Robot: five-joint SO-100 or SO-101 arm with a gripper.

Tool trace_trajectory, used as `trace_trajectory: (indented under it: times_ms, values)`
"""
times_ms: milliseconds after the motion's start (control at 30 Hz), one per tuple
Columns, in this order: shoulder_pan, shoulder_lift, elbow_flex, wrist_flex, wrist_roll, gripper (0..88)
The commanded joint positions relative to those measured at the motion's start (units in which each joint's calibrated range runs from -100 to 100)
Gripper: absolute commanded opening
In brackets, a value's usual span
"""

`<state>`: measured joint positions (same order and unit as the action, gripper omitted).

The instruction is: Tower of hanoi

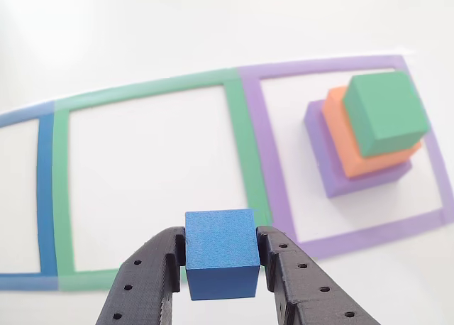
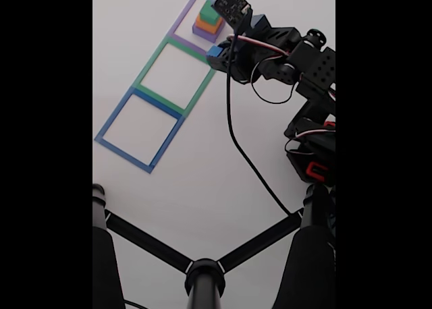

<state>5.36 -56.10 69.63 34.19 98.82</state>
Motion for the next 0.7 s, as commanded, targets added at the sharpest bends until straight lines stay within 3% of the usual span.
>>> trace_trajectory:
  times_ms: [0, 333, 667]
  values:
    - [-2.20, 6.82, 5.29, -20.39, 1.18, 5.2]
    - [-4.56, 27.25, 17.38, -61.67, 1.18, 5.5]
    - [-4.41, 48.33, 14.93, -80.93, 1.18, 5.6]
